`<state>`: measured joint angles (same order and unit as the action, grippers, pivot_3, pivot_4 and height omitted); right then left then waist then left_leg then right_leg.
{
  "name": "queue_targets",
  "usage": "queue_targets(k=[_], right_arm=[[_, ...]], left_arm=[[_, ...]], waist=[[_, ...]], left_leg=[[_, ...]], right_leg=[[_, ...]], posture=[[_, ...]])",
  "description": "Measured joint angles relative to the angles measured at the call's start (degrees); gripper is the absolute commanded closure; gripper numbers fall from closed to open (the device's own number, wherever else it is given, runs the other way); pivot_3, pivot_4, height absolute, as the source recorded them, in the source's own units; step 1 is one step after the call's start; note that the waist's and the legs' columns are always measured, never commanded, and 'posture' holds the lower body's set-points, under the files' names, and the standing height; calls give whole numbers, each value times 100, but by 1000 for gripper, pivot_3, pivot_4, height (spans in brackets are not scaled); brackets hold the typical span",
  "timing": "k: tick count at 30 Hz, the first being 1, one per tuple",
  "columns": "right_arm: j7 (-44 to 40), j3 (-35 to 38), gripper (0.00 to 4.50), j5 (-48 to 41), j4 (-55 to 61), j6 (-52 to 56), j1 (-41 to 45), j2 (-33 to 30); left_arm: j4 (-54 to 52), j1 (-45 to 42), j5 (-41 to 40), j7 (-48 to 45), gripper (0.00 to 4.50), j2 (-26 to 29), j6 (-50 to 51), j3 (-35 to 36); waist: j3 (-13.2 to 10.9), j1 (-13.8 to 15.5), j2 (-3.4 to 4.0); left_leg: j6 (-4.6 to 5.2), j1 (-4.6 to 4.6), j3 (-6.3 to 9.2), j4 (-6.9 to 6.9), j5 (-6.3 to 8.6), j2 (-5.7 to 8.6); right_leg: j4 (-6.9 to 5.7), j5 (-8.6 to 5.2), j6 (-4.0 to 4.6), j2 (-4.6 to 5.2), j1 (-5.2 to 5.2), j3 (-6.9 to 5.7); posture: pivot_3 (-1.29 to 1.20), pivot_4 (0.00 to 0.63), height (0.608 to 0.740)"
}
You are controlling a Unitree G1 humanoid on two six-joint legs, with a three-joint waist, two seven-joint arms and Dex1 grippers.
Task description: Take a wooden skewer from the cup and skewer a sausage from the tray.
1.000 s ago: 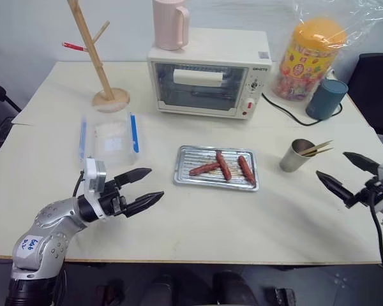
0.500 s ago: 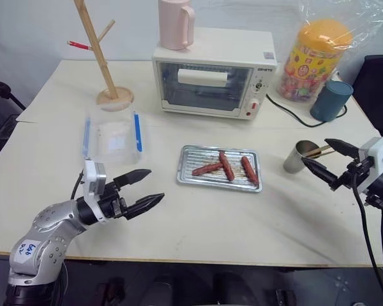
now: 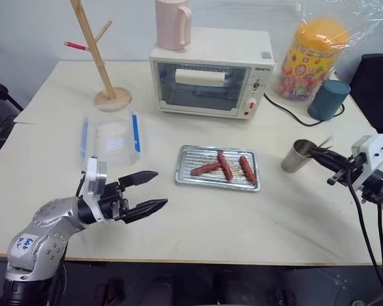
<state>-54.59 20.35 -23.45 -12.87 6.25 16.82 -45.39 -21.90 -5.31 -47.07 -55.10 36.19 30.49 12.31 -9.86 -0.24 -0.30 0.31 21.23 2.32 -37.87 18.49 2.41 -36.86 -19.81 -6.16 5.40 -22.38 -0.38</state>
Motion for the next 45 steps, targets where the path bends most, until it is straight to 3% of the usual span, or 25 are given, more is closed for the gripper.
queue_targets(k=[10, 21, 27, 32, 36, 44, 45], right_arm=[[-362, 0, 4477, 45, -187, 68, 228, -162], [-1163, 438, 4477, -968, 392, 1864, 752, -1738], [-1222, 561, 4477, -1736, 471, 2985, 1486, -1943], [-779, 259, 4477, -2957, 1112, 4096, 2278, -829], [135, -229, 4477, -3823, 1825, 4605, 2243, 784], [912, -665, 4477, -4245, 2644, 4741, 1733, 1758], [954, -671, 4499, -4272, 2676, 4752, 1700, 1793]], left_arm=[[257, -461, 42, -448, 0, -4, -125, -242], [608, -486, 195, -756, 0, -57, -197, -547], [806, -787, -79, -822, 0, -305, 156, -615], [1185, -1607, -298, -599, 0, -957, 290, -714], [1465, -2016, -206, -357, 0, -1518, 214, -870], [1420, -2116, -208, -59, 0, -2032, 164, -980], [1365, -2116, -211, -23, 187, -2068, 166, -1004]], waist=[[-1, 2, 1], [-10, 11, 16], [-14, 15, 22], [-23, -11, 4], [-24, 11, 3], [-23, 41, 3], [-23, 30, 3]], left_leg=[[0, 2, 1, -1, 0, 0], [3, 6, 4, -4, 2, -1], [3, 8, 6, -6, 3, -2], [-2, 12, 12, -10, 4, -9], [-4, 36, 22, -27, 5, -7], [-1, 55, 48, -39, 5, 10], [-1, 55, 48, -39, 5, 10]], right_leg=[[2, 0, 0, 0, 0, -2], [6, 0, 0, 1, 0, -3], [7, 0, 0, 2, 0, -4], [5, 1, 0, -5, -1, -14], [-12, 3, -3, -4, -19, -22], [-4, 8, -12, 10, -12, -45], [-4, 8, -12, 9, -13, -45]], posture=[[0, 150, 740], [0, 150, 740], [0, 150, 740], [0, 150, 740], [0, 150, 740], [0, 150, 740], [0, 150, 740]])
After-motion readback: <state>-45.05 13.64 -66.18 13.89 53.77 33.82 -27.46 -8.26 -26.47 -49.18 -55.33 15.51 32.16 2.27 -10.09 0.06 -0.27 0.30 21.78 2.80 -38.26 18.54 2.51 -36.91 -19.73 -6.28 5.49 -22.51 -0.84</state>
